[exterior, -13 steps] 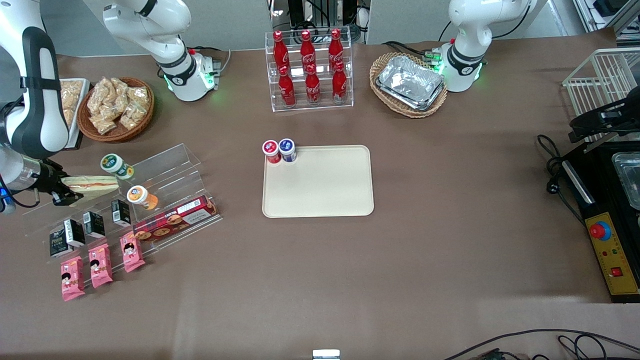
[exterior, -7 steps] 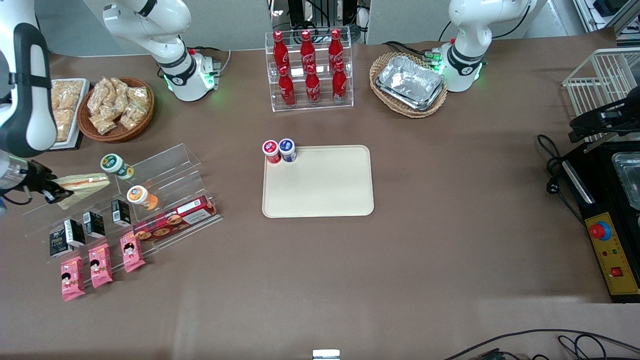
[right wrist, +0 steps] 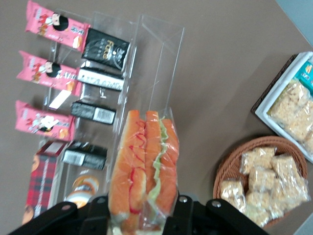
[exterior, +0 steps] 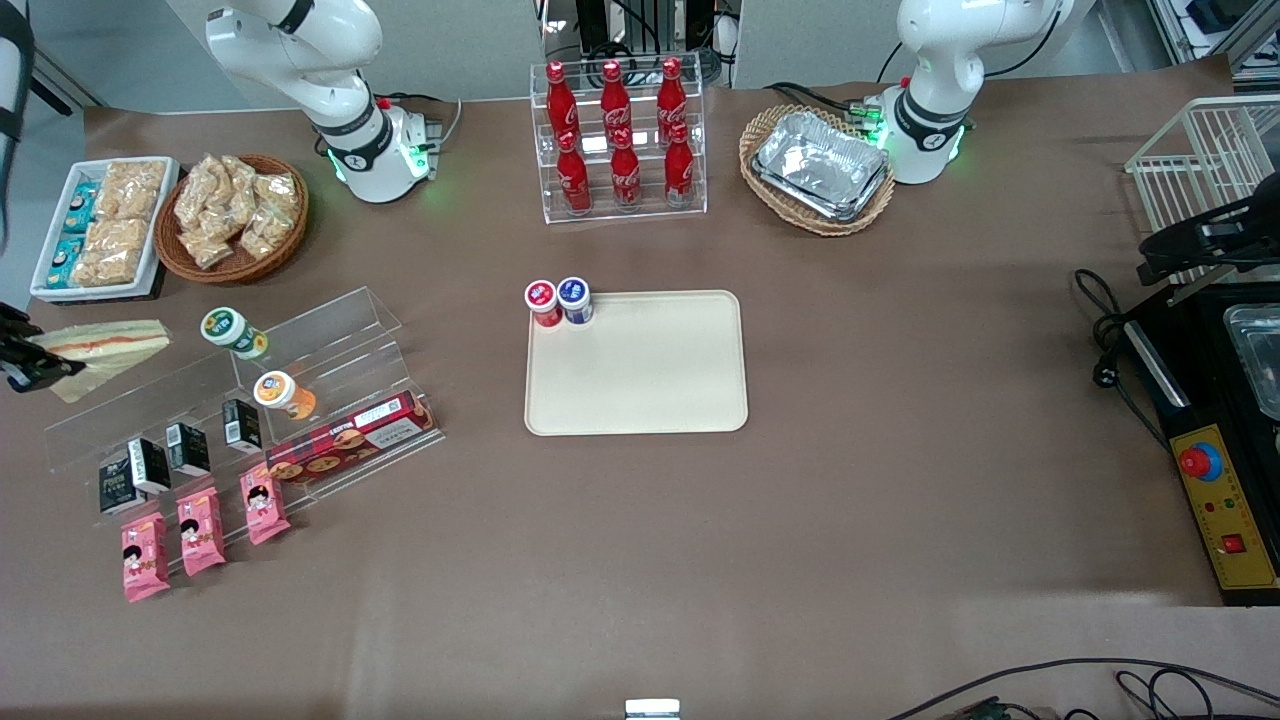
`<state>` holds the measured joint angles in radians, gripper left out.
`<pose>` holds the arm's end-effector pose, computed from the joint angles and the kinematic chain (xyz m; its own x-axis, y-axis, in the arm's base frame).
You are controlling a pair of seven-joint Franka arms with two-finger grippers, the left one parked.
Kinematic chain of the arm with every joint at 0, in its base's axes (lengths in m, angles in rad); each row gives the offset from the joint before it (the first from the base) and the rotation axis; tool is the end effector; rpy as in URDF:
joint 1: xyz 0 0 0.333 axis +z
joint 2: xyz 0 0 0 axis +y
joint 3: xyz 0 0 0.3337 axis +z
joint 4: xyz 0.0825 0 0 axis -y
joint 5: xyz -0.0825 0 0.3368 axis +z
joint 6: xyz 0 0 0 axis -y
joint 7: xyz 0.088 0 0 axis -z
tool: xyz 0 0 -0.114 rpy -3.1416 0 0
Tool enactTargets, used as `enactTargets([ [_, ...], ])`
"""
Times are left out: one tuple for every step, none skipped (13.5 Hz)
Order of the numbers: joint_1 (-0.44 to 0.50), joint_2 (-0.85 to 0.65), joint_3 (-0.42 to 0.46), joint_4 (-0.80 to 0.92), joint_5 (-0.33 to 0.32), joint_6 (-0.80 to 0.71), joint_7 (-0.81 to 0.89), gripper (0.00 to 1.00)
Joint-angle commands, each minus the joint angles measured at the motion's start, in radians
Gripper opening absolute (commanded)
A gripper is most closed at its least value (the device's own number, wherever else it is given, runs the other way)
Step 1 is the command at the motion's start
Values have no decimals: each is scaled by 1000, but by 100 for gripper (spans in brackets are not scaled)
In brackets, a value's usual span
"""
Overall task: Place sandwich on tray
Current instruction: 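Lift the sandwich off the display shelf with the right gripper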
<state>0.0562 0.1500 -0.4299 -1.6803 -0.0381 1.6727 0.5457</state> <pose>0.5108 -0.1892 0.5248 0.6053 -0.7928 -0.0714 -0.7777 -0.6081 0.1593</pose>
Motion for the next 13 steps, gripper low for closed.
enactTargets([
  [4, 25, 20, 134, 69, -160, 8, 38],
  [17, 22, 42, 151, 81, -186, 29, 38],
  [33, 16, 66, 168, 102, -203, 60, 38],
  [48, 16, 97, 174, 106, -206, 91, 38],
  [79, 13, 140, 175, 98, -206, 124, 38],
  [102, 10, 170, 176, 99, -205, 199, 38],
  [128, 10, 201, 176, 102, -194, 286, 38],
  [152, 11, 236, 177, 103, -189, 354, 38],
  [174, 19, 270, 179, 103, -188, 411, 38],
  [188, 29, 304, 177, 104, -166, 471, 38],
  [198, 42, 337, 177, 106, -144, 531, 38],
  [211, 55, 370, 179, 104, -125, 587, 38],
  [220, 68, 396, 177, 106, -107, 633, 38],
])
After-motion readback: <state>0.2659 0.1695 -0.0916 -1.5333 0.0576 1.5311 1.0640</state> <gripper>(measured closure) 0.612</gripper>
